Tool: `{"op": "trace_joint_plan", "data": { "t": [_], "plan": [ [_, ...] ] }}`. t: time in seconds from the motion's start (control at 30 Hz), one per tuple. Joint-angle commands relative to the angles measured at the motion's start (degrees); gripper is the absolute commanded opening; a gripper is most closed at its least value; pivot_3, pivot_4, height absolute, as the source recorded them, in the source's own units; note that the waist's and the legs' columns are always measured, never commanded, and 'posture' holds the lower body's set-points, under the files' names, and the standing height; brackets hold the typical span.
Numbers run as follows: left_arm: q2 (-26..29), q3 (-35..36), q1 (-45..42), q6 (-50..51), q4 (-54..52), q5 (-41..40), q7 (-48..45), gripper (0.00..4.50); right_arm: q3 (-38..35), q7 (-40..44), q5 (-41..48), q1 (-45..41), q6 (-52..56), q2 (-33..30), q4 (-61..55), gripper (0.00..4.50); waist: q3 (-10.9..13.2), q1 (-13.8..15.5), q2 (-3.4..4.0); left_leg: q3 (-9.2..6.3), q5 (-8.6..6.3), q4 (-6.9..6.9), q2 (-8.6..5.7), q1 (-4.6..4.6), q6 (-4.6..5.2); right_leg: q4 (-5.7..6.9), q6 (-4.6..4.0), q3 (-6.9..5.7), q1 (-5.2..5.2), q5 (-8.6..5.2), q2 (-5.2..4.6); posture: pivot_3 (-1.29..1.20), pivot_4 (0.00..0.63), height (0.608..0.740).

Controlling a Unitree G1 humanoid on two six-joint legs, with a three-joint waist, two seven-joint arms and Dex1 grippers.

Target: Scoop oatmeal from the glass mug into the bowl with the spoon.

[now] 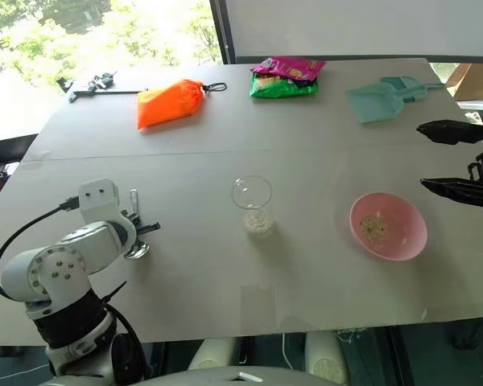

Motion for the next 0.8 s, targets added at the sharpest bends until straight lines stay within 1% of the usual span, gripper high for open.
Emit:
{"op": "trace_joint_plan", "data": {
  "t": [0.03,0.1,0.17,0.23,0.3,0.4,0.43,0.5,0.57,0.6,0.67,0.73,0.8],
  "plan": [
    [1.0,2.8,-0.5,0.6,-0.6,4.3,-1.2,0.04,-1.8,5.3,-0.3,-1.5,1.8,-0.6,2.0,4.5,0.0,0.0,-0.01,0.0,0.0,0.0,0.01,0.0,0.0,0.0,0.0,0.0,0.0,0.0,0.01,0.0,0.15,0.74],
    [2.7,3.4,-1.7,-1.9,-1.0,5.1,-3.5,0.04,-1.7,5.3,-1.4,-2.4,3.4,-0.3,3.4,4.5,0.0,-0.1,-0.05,0.01,0.0,0.0,0.01,-0.02,0.0,0.0,0.0,0.0,-0.01,0.0,0.01,0.0,0.15,0.74],
    [7.5,3.0,-3.5,-10.6,0.3,4.6,-9.8,0.04,-2.5,4.7,-4.5,-5.1,4.3,1.1,5.7,4.5,0.1,-0.1,-0.18,0.01,0.0,0.0,0.01,-0.06,0.0,-0.01,0.0,0.0,-0.06,0.0,0.02,0.0,0.15,0.74],
    [10.7,1.5,-6.0,-16.0,1.6,4.4,-14.2,0.04,-3.4,2.4,-6.4,-7.5,6.0,2.7,6.8,4.5,0.2,0.1,-0.33,-0.09,0.01,0.04,0.04,-0.13,-0.02,-0.01,-0.01,-0.08,-0.11,0.01,0.06,0.0,0.15,0.74],
    [14.3,-3.5,-8.4,-21.3,2.8,5.7,-18.1,0.04,-4.8,-1.6,-7.4,-9.1,7.4,4.9,6.2,4.5,0.2,0.4,-0.34,-0.1,0.02,0.07,0.0,-0.18,-0.04,-0.08,-0.01,-0.12,-0.1,0.01,-0.01,0.0,0.15,0.74],
    [16.4,-10.7,-12.3,-27.1,4.2,6.5,-23.4,0.04,-7.2,-8.3,-8.2,-10.5,10.6,8.2,3.4,4.5,0.2,1.0,-0.34,-0.11,0.01,0.08,-0.08,-0.28,-0.04,-0.21,0.03,-0.13,-0.08,0.04,-0.18,0.0,0.15,0.74],
    [16.6,-13.2,-13.6,-29.3,4.8,7.0,-25.1,0.04,-7.7,-11.2,-8.5,-11.1,12.0,9.4,2.5,4.5,0.2,1.1,-0.34,-0.12,0.01,0.09,-0.11,-0.34,-0.04,-0.25,0.04,-0.14,-0.1,0.04,-0.2,0.0,0.15,0.74],
    [15.9,-16.9,-16.2,-31.8,6.1,7.1,-27.7,0.04,-8.8,-17.9,-11.8,-11.9,10.9,12.3,0.7,4.5,0.2,1.1,-0.34,-0.14,0.01,0.1,-0.22,-0.54,-0.04,-0.22,0.07,-0.15,-0.32,0.06,-0.23,0.0,0.15,0.74],
    [14.6,-19.0,-18.8,-33.6,7.3,6.5,-29.8,0.04,-7.5,-21.8,-16.4,-11.4,10.2,13.5,-2.2,4.5,0.2,1.0,-0.33,-0.21,0.02,0.14,-0.22,-0.7,-0.04,-0.2,0.07,-0.23,-0.48,0.06,-0.21,0.0,0.15,0.74],
    [13.8,-19.6,-19.9,-34.3,7.8,6.0,-30.7,0.04,-6.6,-24.2,-18.2,-11.1,11.4,13.7,-3.7,4.5,0.2,1.0,-0.33,-0.2,0.02,0.15,-0.22,-0.78,-0.04,-0.15,0.07,-0.23,-0.58,0.06,-0.21,0.0,0.15,0.74],
    [13.2,-21.3,-21.5,-36.2,8.5,5.9,-33.0,0.04,-6.7,-31.2,-19.1,-11.4,16.1,15.0,-6.2,4.5,0.2,0.6,-0.34,-0.21,0.02,0.19,-0.21,-0.99,-0.04,-0.09,0.07,-0.25,-0.78,0.06,-0.19,0.0,0.15,0.74],
    [11.9,-22.8,-22.9,-40.4,10.2,4.4,-38.4,0.04,-6.2,-35.3,-21.6,-11.0,17.1,16.2,-9.8,4.5,0.2,0.2,-0.33,-0.19,0.02,0.19,-0.22,-1.02,-0.04,-0.1,0.07,-0.24,-0.77,0.06,-0.19,0.0,0.15,0.74],
    [11.8,-25.1,-23.9,-43.5,11.9,5.0,-42.0,0.04,-6.0,-37.8,-22.0,-11.3,18.0,18.3,-13.4,4.5,0.2,0.0,-0.33,-0.18,0.02,0.21,-0.24,-1.02,-0.04,-0.1,0.07,-0.24,-0.77,0.06,-0.21,0.0,0.15,0.74]
  ]
}}
